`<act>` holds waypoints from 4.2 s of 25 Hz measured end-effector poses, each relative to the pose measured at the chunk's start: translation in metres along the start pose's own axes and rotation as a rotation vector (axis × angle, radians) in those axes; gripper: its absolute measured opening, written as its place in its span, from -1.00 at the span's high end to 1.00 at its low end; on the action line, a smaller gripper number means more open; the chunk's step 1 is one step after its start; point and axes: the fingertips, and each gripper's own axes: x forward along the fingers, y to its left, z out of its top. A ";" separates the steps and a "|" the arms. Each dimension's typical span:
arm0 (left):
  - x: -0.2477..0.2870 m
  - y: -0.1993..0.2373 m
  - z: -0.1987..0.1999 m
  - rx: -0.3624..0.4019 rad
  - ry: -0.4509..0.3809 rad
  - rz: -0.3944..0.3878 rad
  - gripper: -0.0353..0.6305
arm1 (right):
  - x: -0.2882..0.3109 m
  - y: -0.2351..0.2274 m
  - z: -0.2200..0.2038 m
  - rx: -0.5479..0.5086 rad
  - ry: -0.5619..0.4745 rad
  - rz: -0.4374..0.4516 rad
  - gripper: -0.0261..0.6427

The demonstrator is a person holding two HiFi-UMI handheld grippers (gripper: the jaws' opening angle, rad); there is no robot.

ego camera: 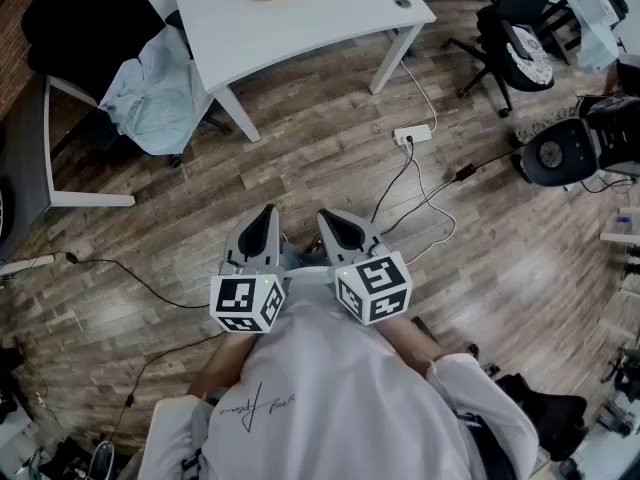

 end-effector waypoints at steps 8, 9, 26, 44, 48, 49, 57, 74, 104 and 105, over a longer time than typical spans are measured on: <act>0.006 -0.008 0.001 0.000 -0.012 0.023 0.87 | -0.008 -0.011 0.007 -0.078 -0.036 0.018 0.89; 0.007 -0.008 0.001 0.001 -0.010 0.026 0.87 | -0.008 -0.014 0.008 -0.083 -0.039 0.018 0.89; 0.060 0.014 0.030 0.036 0.027 0.023 0.87 | 0.008 -0.082 0.063 0.008 -0.134 -0.060 0.89; 0.160 0.070 0.097 0.055 0.029 -0.049 0.87 | 0.102 -0.099 0.129 -0.021 -0.065 0.049 0.89; 0.176 0.083 0.112 0.061 0.019 -0.078 0.87 | 0.123 -0.089 0.145 -0.001 -0.055 0.114 0.89; 0.179 0.087 0.115 0.062 0.017 -0.086 0.87 | 0.128 -0.086 0.149 -0.010 -0.055 0.123 0.89; 0.205 0.112 0.134 0.064 0.005 -0.151 0.87 | 0.170 -0.067 0.174 -0.094 -0.063 0.172 0.89; 0.245 0.147 0.146 0.025 0.031 -0.112 0.87 | 0.213 -0.101 0.197 -0.110 -0.065 0.178 0.89; 0.407 0.174 0.223 -0.030 0.000 0.104 0.87 | 0.313 -0.278 0.328 -0.138 -0.049 0.239 0.89; 0.411 0.174 0.224 -0.034 -0.004 0.114 0.87 | 0.316 -0.283 0.330 -0.139 -0.046 0.244 0.89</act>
